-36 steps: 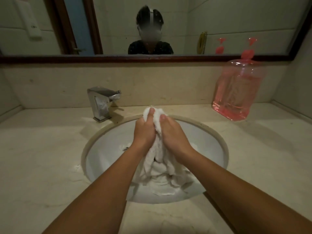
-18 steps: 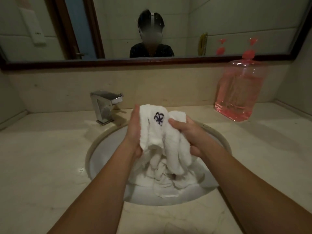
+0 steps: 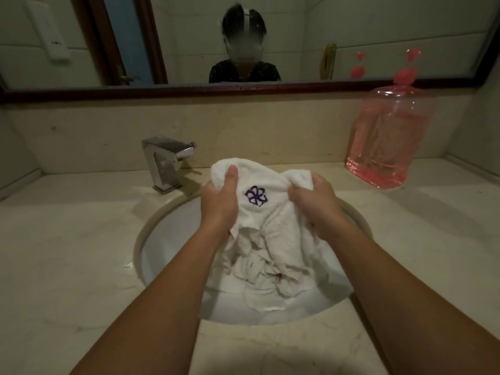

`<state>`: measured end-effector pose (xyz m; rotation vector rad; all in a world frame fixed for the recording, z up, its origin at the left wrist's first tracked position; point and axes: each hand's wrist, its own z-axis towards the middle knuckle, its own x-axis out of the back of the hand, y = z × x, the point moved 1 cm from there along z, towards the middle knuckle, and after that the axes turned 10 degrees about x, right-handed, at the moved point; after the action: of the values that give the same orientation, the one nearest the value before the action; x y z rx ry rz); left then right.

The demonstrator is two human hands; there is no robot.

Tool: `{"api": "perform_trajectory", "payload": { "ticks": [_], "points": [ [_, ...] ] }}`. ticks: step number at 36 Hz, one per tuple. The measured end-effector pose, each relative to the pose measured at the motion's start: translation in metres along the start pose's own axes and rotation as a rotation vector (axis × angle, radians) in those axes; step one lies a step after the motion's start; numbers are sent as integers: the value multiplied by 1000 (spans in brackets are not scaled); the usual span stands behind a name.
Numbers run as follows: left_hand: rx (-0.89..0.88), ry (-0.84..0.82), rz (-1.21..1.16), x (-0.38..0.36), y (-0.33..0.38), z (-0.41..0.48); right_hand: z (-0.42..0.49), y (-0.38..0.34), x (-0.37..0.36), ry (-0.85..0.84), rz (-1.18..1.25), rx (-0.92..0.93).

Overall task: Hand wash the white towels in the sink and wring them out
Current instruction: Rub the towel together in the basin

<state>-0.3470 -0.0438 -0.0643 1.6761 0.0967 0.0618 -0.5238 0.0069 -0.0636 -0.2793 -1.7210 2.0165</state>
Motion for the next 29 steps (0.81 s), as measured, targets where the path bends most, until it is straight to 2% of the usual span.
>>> {"api": "perform_trajectory", "payload": {
  "ticks": [2, 4, 6, 10, 12, 15, 18, 21, 25, 29],
  "points": [
    [-92, 29, 100, -6, 1, -8, -12, -9, -20, -49, 105, 2],
    [-175, 4, 222, -15, 1, -18, -22, -19, -43, -123, 289, -96],
    [-227, -20, 276, -22, -4, -21, -23, -24, -55, -85, 351, -117],
    [-304, -93, 278, -33, 1, -40, -16, -31, -41, 70, 308, -88],
    [-296, -47, 264, -35, 1, -36, -27, -30, -38, 28, 290, -57],
    [-266, 37, 191, -28, 0, -22, -46, -26, -44, -134, 280, -17],
    [-256, -57, 219, -29, -5, -32, -34, -27, -44, -57, 148, -33],
    [-293, -120, 228, -36, -5, -42, -22, -30, -46, 39, 186, -73],
    [-211, 10, 229, -22, -2, -17, -43, -26, -48, -120, 194, -52],
    [-246, -124, 204, -21, -2, -29, -28, -16, -43, -65, 139, 32]
  ]
}}
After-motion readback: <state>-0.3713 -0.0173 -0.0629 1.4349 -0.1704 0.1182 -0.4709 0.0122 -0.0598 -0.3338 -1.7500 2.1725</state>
